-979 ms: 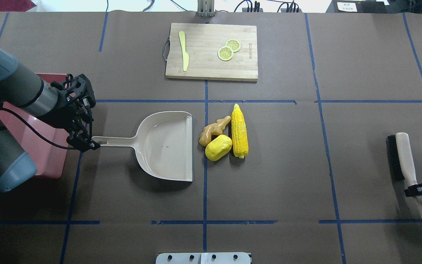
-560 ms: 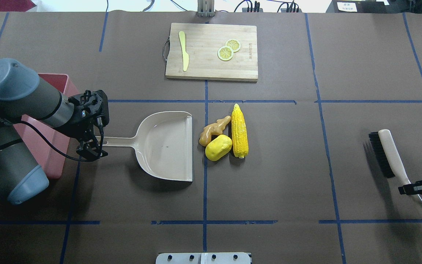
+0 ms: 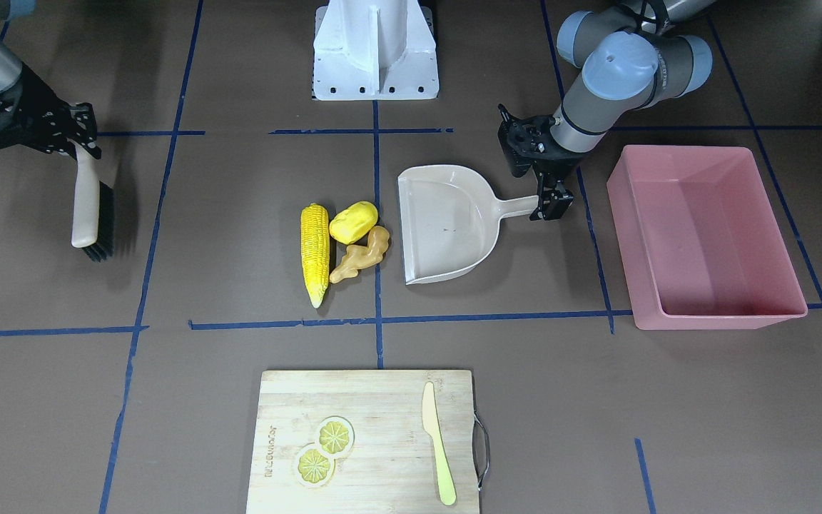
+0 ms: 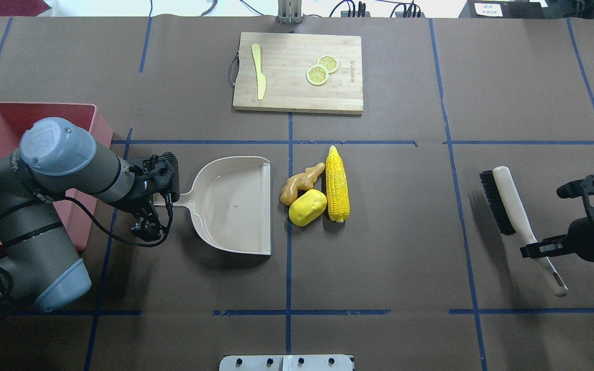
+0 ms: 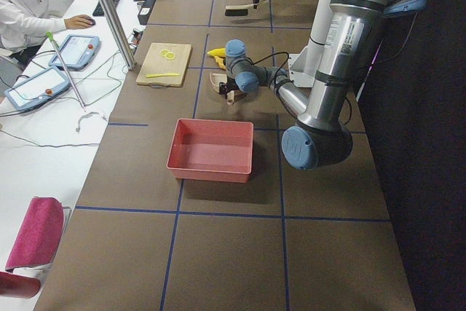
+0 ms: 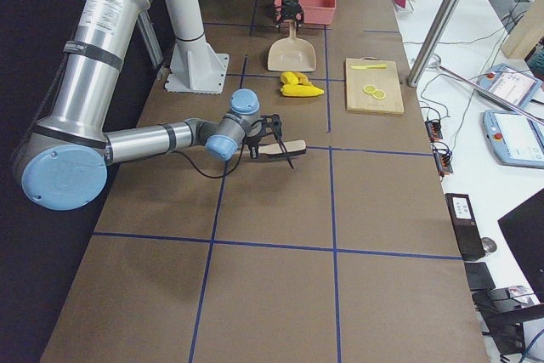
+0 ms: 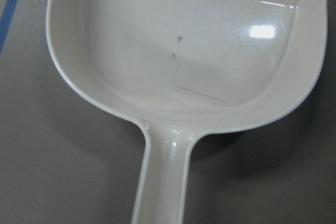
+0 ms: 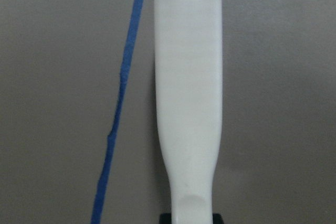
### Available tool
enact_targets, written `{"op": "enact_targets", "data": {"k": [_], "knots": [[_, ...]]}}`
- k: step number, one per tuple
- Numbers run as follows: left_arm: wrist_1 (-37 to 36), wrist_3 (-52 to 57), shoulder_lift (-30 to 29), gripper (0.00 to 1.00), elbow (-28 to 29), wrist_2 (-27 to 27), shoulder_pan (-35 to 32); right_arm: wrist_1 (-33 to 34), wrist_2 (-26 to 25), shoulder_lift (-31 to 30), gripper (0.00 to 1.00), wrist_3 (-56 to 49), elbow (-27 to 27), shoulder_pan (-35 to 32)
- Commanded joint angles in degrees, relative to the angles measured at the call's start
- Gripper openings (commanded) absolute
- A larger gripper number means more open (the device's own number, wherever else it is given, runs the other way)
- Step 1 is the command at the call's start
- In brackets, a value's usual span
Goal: Sweep and dump trash into bin
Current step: 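Grasp the white brush with the right gripper while the left gripper positions the dustpan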
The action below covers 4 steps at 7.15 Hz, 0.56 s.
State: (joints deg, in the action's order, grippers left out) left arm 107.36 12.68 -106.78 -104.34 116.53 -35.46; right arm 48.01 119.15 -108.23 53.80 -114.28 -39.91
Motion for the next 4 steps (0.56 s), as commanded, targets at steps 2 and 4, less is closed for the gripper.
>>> {"op": "enact_targets", "data": {"k": [2, 4], "knots": [[0.0, 0.1, -0.3, 0.64, 1.5, -2.0, 1.1, 3.5, -1.7, 6.9, 0.00, 4.9, -0.2, 3.9], [0.0, 0.2, -0.7, 0.40, 1.7, -2.3, 1.4, 12.2, -2.3, 14.6, 0.00, 5.3, -0.1, 5.0]]}}
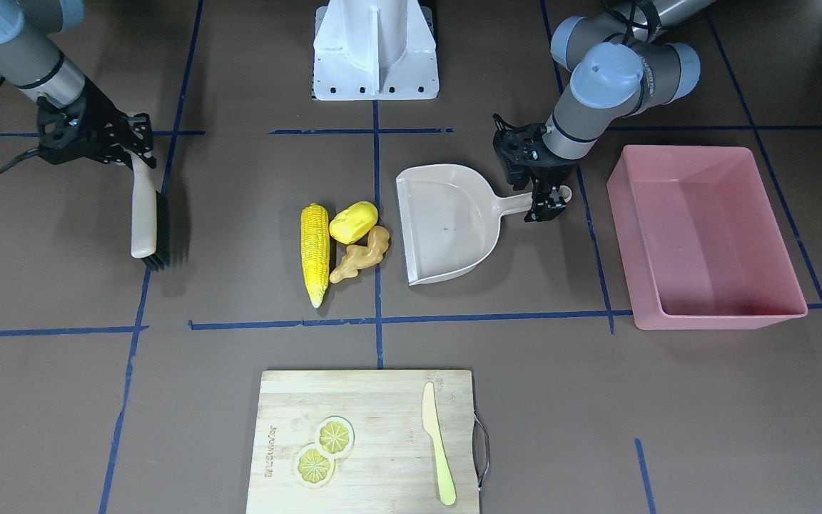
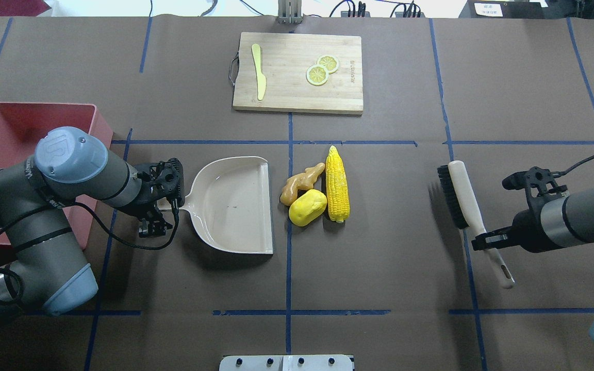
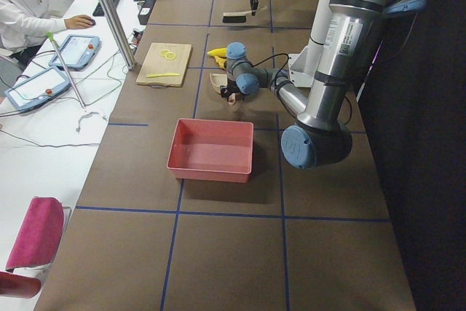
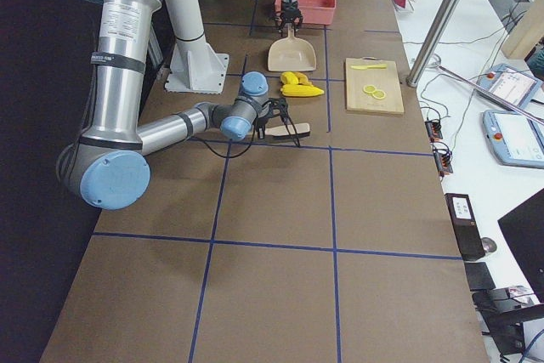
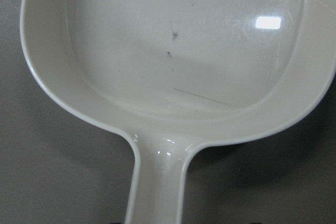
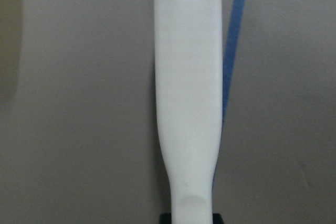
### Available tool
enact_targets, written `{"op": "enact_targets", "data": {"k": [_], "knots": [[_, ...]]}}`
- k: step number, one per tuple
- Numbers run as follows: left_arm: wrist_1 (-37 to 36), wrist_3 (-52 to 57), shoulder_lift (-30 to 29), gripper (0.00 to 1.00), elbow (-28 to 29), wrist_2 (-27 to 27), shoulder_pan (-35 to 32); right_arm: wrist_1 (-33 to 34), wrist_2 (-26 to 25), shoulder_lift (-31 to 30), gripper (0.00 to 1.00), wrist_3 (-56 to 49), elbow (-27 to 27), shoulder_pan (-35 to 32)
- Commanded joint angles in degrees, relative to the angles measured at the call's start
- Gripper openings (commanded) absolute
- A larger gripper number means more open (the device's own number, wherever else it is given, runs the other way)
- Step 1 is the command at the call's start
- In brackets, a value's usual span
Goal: Sweep and dump trash into bin
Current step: 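Grasp the white brush with the right gripper while the left gripper positions the dustpan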
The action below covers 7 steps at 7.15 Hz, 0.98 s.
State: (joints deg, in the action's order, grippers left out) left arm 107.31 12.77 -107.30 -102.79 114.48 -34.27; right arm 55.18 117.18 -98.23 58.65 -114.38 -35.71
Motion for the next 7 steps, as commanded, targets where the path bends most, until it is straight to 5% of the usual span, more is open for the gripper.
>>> {"op": "enact_targets", "data": {"k": [1, 2, 4, 7], "knots": [[0.0, 2.0, -1.1, 0.26, 0.0, -3.8, 0.2, 7.4, -0.4, 6.8, 0.00, 0.4, 0.2, 1.0], [-0.3, 5.4, -1.8, 0.15, 0.0, -7.5, 0.2, 8.4, -1.2, 9.1, 0.00, 0.4, 1.0, 2.0], [-0.3, 5.9, -2.3, 0.14, 0.0, -9.7, 0.2, 15.8, -1.9, 15.8, 0.00, 0.5, 2.0, 3.0], [-1.7, 7.9, -2.6, 0.13, 0.0, -9.7, 0.2, 17.6, -2.8, 19.6, 0.00, 2.4, 4.1, 5.1]]}}
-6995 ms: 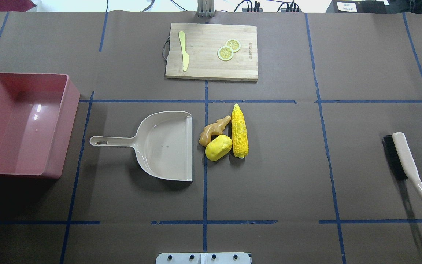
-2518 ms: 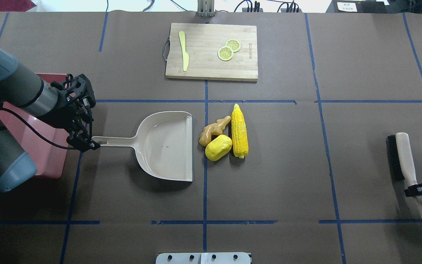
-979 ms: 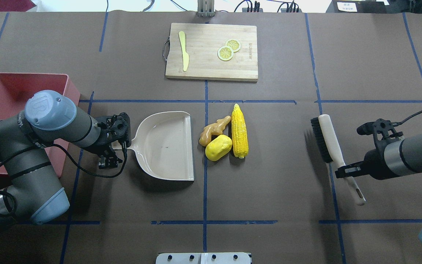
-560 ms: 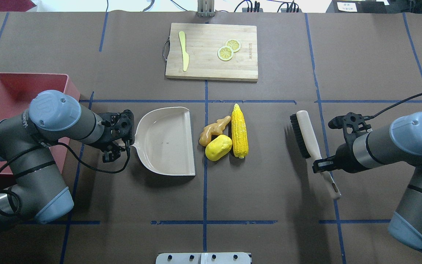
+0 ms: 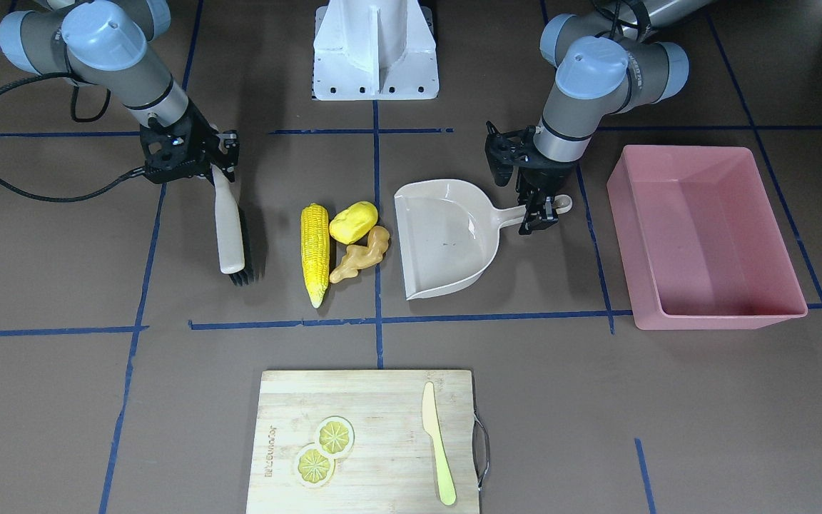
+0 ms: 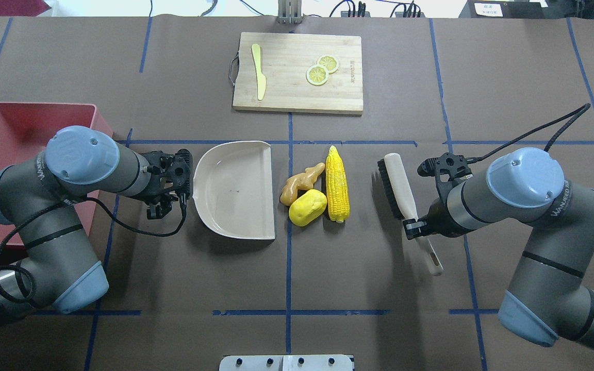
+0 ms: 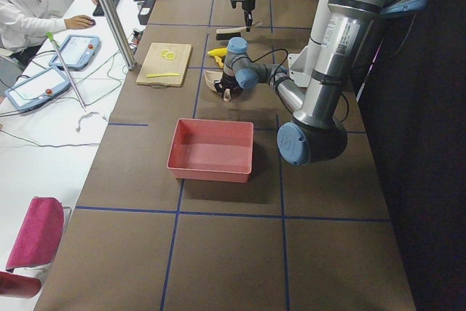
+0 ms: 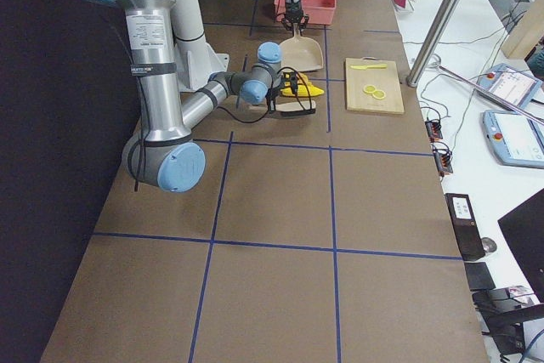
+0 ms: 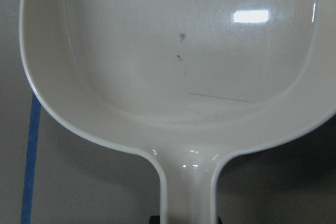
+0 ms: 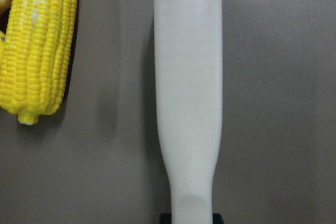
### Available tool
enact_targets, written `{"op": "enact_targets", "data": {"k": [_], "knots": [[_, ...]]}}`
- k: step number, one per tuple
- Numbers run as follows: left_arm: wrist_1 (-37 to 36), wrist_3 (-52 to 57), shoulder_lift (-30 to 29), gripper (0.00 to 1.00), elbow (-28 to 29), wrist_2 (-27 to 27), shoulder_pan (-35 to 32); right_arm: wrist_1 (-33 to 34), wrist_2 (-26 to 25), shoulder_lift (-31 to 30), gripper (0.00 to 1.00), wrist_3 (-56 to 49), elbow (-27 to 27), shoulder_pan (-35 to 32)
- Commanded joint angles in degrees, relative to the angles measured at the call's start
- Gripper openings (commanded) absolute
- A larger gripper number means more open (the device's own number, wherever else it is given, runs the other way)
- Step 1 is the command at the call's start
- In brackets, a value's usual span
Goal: Sweep and dump trash into bin
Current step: 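Grasp the white brush with the right gripper while the left gripper positions the dustpan, then sweep the ginger, corn and squash into the dustpan with the right gripper's brush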
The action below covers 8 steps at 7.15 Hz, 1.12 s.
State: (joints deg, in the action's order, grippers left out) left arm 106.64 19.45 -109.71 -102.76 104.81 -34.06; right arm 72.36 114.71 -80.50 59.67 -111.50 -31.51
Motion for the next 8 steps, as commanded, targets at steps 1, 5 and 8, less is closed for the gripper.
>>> {"op": "enact_targets", "data": {"k": [1, 5, 8], "knots": [[-2.0, 1.2, -1.0, 0.13, 0.0, 0.0, 0.0, 0.5, -0.4, 3.8, 0.00, 3.2, 3.0, 1.4], [-11.6, 1.1, -7.6, 0.13, 0.9, 0.0, 1.3, 0.4, -0.5, 9.5, 0.00, 7.9, 8.2, 3.1], [-20.0, 0.8, -14.9, 0.13, 4.1, -2.2, 2.8, 0.3, -1.2, 18.7, 0.00, 11.2, 16.6, 4.0]]}}
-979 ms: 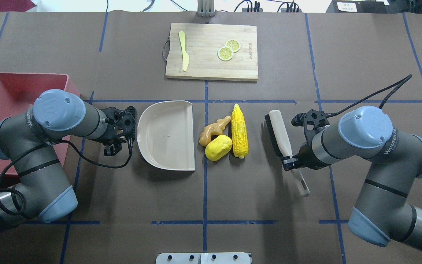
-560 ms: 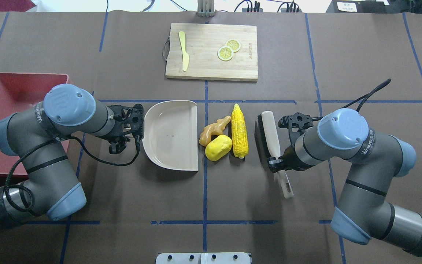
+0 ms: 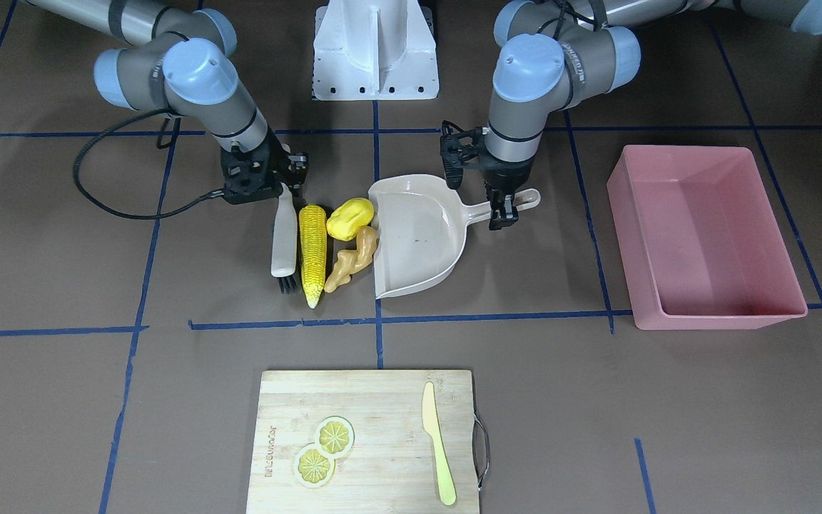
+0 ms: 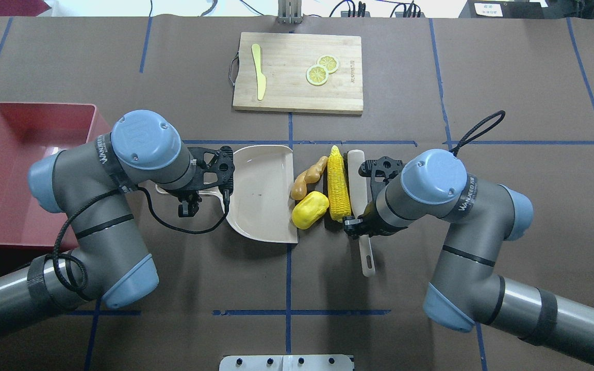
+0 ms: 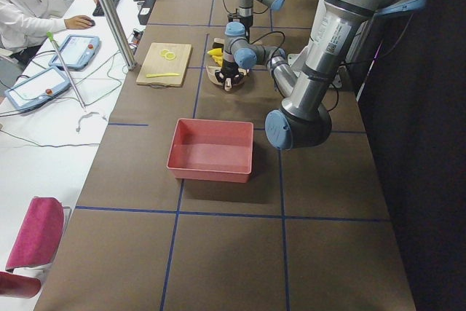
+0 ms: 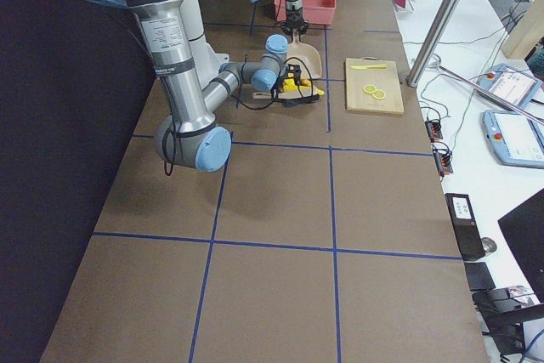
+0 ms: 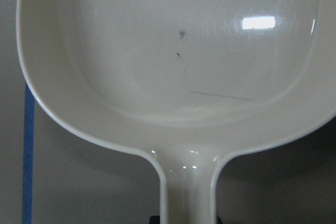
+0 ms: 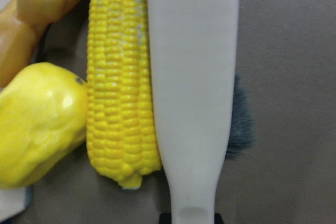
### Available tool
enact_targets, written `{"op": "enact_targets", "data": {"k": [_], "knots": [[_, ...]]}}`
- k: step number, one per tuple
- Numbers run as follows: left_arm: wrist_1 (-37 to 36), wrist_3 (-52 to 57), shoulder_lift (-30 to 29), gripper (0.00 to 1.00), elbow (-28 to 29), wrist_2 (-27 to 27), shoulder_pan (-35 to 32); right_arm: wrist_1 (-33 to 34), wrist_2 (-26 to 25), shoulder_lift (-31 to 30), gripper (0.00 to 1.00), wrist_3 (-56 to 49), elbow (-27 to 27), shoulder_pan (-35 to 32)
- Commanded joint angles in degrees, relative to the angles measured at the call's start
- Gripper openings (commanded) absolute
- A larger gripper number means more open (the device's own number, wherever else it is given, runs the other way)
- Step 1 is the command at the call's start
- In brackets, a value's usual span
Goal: Sweep and dump trash into bin
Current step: 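Sweep the ginger, corn and squash into the dustpan with the right gripper's brush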
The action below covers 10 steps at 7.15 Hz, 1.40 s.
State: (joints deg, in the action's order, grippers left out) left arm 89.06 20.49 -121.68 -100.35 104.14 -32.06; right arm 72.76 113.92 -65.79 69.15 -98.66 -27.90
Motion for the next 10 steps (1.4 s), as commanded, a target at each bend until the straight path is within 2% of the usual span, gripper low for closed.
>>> {"op": "enact_targets", "data": {"k": [1, 3, 6, 8, 10], "knots": [[-2.4, -0.8, -4.8, 0.13, 3.7, -2.8, 1.7, -0.1, -1.1, 5.8, 0.00, 2.2, 4.8, 0.6], [-2.2, -2.3, -6.5, 0.13, 5.4, -2.9, 2.2, -0.4, -1.1, 8.3, 0.00, 3.4, 5.8, 0.7], [-0.5, -3.3, -6.4, 0.14, 5.4, -2.8, 2.2, -0.4, -1.1, 8.7, 0.00, 3.9, 5.3, 0.7], [4.0, -5.3, -6.0, 0.14, 6.3, -2.8, 2.3, -0.3, -0.8, 8.7, 0.00, 4.1, 4.9, 0.7], [5.2, -6.6, -6.0, 0.15, 6.5, -2.8, 2.4, 1.1, -0.6, 7.6, 0.00, 4.8, 1.8, 0.7]]}}
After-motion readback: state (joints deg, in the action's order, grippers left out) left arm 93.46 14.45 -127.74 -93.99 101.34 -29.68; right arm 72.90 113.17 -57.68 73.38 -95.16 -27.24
